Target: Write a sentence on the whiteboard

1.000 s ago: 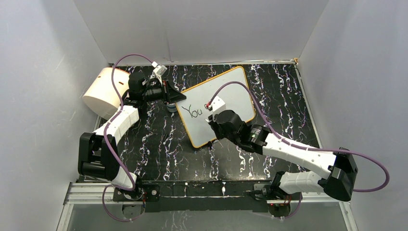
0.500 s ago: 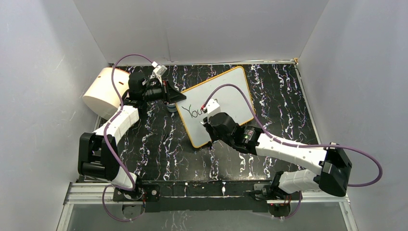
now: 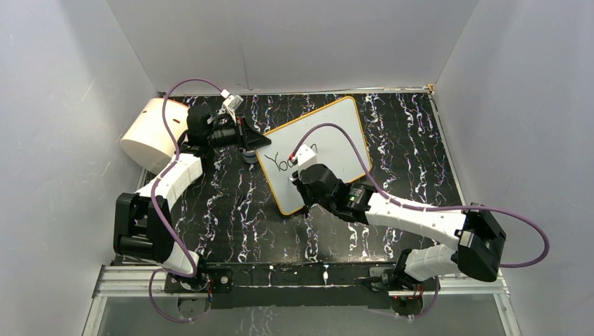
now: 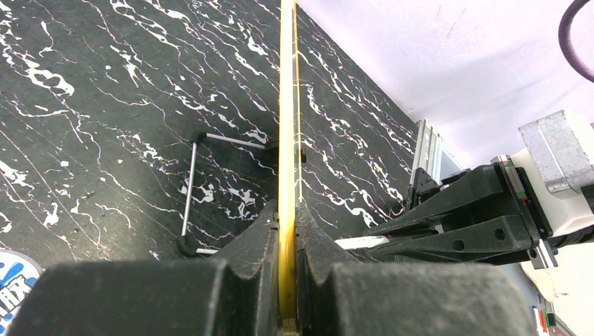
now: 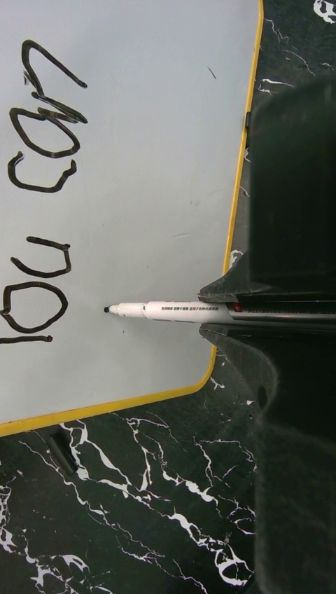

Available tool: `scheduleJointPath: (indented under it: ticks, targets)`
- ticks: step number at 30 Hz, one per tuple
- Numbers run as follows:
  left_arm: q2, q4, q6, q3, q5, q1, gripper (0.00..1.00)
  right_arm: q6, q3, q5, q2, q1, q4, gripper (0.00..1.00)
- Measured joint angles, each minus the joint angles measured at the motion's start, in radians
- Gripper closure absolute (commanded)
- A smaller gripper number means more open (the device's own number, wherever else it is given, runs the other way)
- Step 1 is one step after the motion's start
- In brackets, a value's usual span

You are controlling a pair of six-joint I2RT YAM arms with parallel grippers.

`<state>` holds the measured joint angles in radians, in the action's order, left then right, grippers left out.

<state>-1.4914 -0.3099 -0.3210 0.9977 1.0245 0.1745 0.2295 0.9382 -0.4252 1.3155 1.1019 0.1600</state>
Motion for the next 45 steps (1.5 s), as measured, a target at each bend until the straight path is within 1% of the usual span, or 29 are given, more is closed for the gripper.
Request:
scheduleJointPath:
  ticks: [21, 28, 45]
  targets:
    - [0.0, 0.001, 0.0, 0.0, -0.003, 0.0, 1.0, -0.023, 0.0, 0.04, 0.015, 0.006, 0.038, 1.0]
    - [0.0, 0.001, 0.0, 0.0, -0.003, 0.0, 1.0, -0.023, 0.0, 0.027, 0.015, 0.006, 0.082, 1.0]
    - [0.0, 0.001, 0.0, 0.0, -0.003, 0.0, 1.0, -0.022, 0.0, -0.026, 0.015, 0.011, 0.082, 1.0]
